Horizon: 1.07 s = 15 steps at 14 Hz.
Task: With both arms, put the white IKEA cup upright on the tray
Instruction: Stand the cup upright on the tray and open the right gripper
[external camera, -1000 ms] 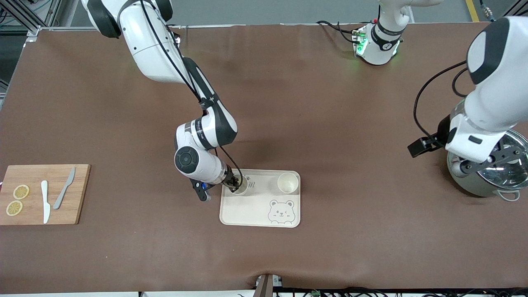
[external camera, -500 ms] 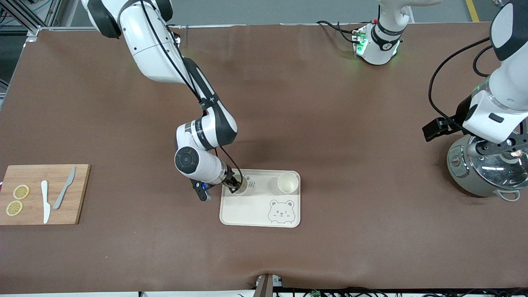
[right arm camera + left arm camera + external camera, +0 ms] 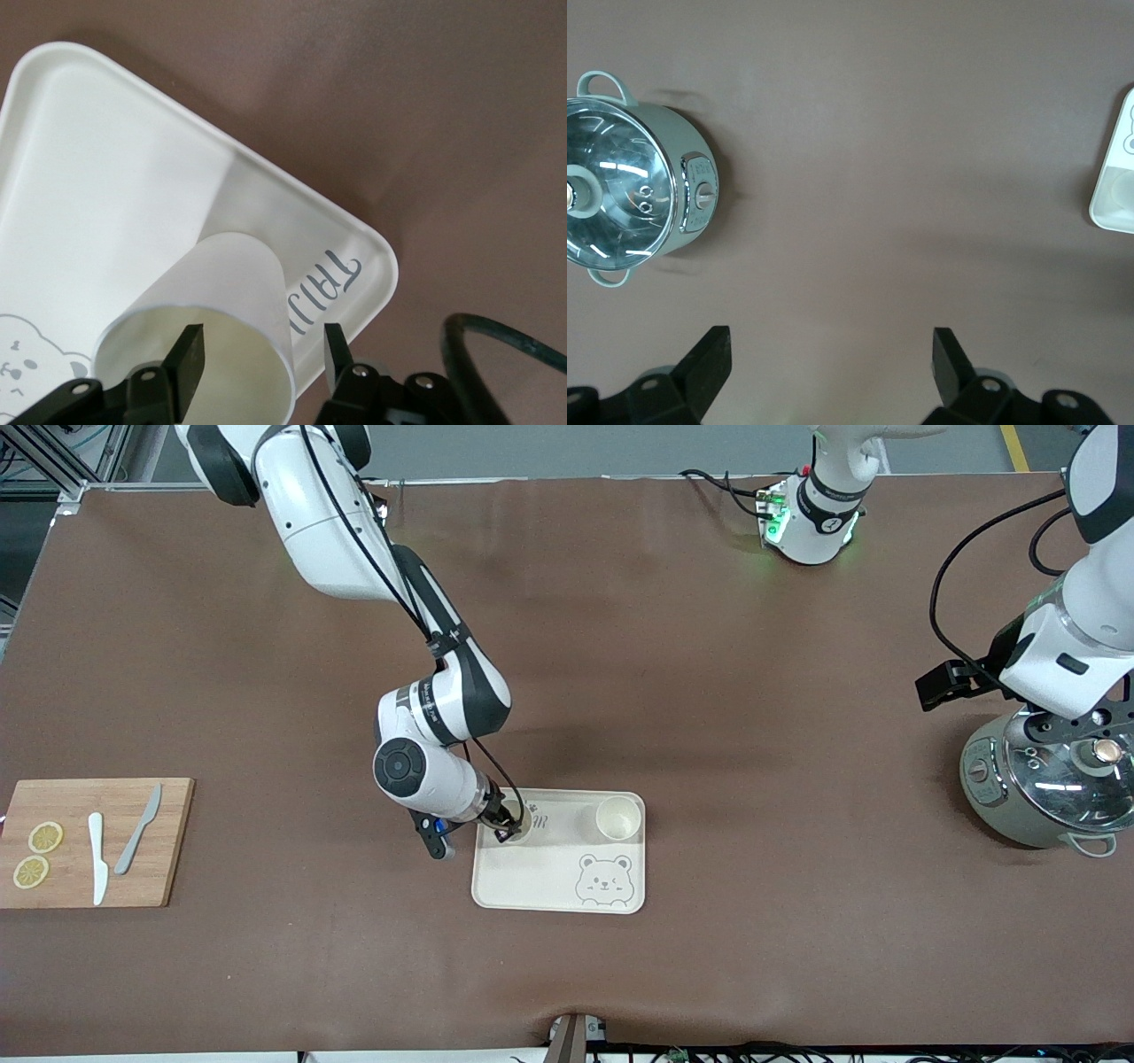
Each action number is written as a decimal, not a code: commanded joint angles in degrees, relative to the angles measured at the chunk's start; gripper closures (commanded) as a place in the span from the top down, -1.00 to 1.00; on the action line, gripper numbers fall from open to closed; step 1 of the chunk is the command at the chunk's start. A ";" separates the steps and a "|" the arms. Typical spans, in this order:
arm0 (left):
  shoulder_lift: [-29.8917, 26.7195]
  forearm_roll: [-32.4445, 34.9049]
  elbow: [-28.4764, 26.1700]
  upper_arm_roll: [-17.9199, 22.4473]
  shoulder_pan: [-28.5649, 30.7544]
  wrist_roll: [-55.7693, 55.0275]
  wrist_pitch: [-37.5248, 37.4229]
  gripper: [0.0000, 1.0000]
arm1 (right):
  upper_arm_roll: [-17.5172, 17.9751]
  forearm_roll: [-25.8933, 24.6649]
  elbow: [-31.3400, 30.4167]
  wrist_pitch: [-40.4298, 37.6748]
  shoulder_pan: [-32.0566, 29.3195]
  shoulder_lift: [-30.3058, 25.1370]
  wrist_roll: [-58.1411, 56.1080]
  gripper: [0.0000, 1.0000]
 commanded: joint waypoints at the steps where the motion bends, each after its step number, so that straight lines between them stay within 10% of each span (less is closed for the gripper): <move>1: 0.02 0.47 -1.10 -0.33 0.14 0.91 2.43 1.00 | 0.05 0.88 0.69 -4.52 -0.37 -1.01 0.57 0.26; 6: 0.29 0.38 -0.84 -0.42 0.15 0.91 5.25 1.00 | -0.30 0.88 1.92 -7.43 -0.46 -1.54 0.48 0.31; 11: 0.82 0.55 -0.75 -0.51 -0.21 0.91 6.57 1.00 | -0.57 0.09 2.19 -9.54 -1.07 -2.51 0.13 1.00; 15: 0.29 0.47 -0.84 -0.68 -0.38 0.83 6.57 1.00 | -2.15 0.00 1.58 -12.61 -1.86 -5.93 -4.16 1.00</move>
